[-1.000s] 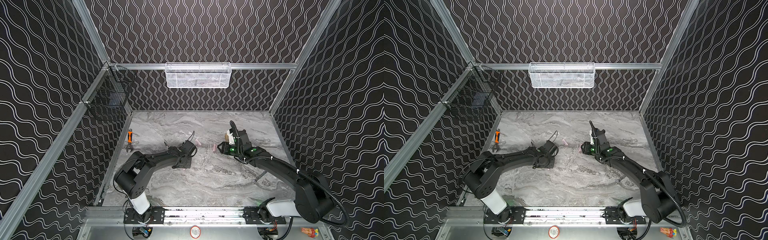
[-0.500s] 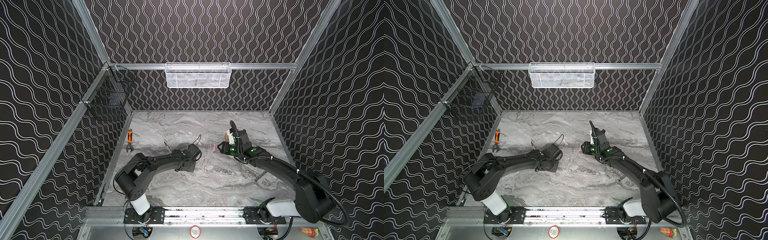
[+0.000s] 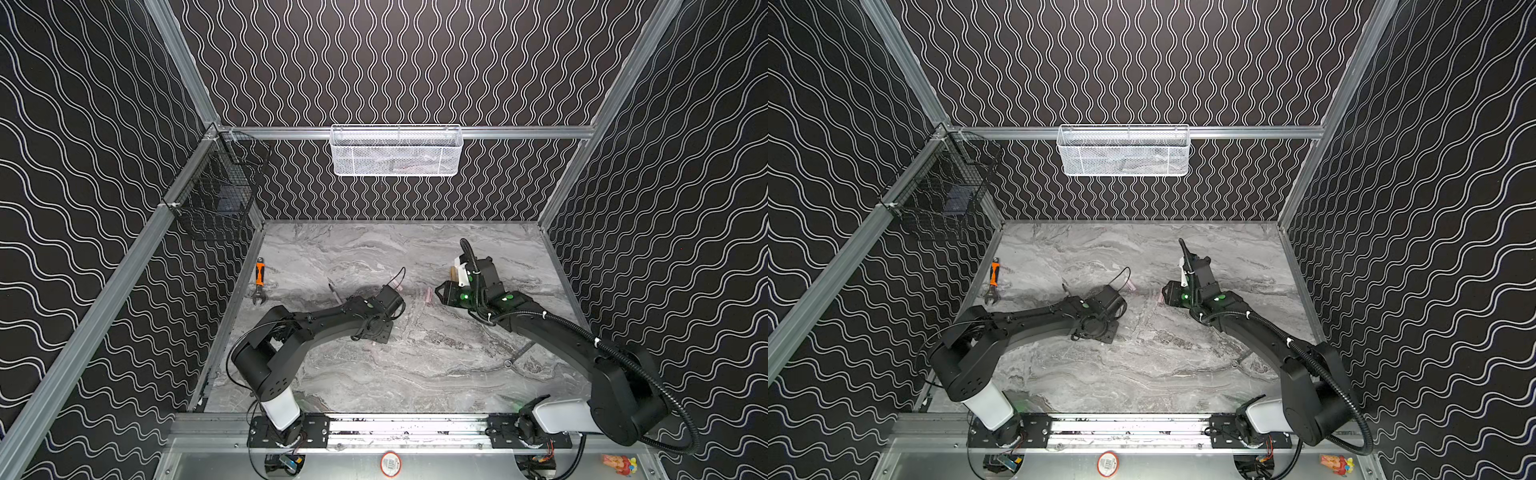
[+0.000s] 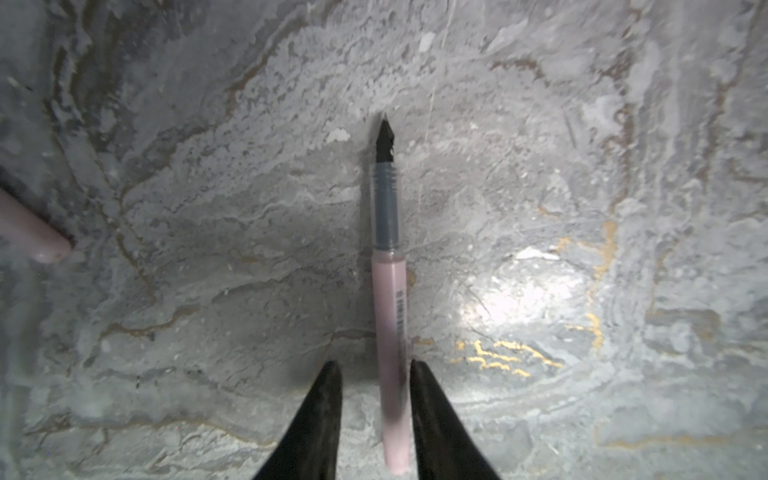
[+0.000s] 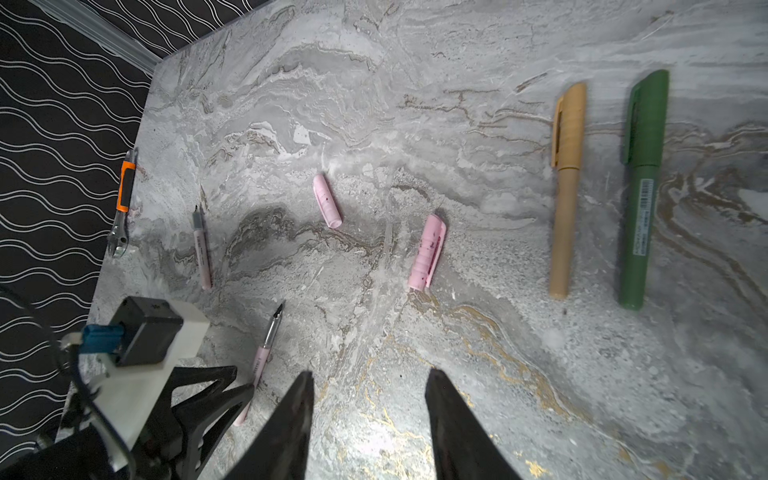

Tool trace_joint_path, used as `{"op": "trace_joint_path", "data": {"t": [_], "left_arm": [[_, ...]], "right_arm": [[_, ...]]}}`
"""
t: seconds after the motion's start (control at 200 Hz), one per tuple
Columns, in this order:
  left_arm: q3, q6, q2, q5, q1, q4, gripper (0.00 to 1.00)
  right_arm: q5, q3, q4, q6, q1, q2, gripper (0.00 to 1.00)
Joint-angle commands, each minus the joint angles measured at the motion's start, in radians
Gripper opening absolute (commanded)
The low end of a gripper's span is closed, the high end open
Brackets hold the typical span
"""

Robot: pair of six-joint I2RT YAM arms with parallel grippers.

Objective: Insert the pens into the pen caps

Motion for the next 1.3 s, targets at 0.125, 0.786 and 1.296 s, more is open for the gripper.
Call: {"op": "trace_joint_path", "data": {"t": [0.125,0.786,1.296], "left_arm": [[0.05,0.062,0.014,0.006,0.0,-0.064,0.4],[0.078,0.022,-0.029,-0.015,-0.023,-0.117,0.47],[0.187,-0.051,0.161,0.019,-0.178,-0.133,0.46]], "right_arm": [[0.011,0.012,-0.001,-0.002,-0.001,-0.001,0.47],[0.009,-0.01,0.012,0.001,-0.003,0.001,0.47],[0.038,-0.049,0.009,0.015,-0.041,-0.023,0.47]]}}
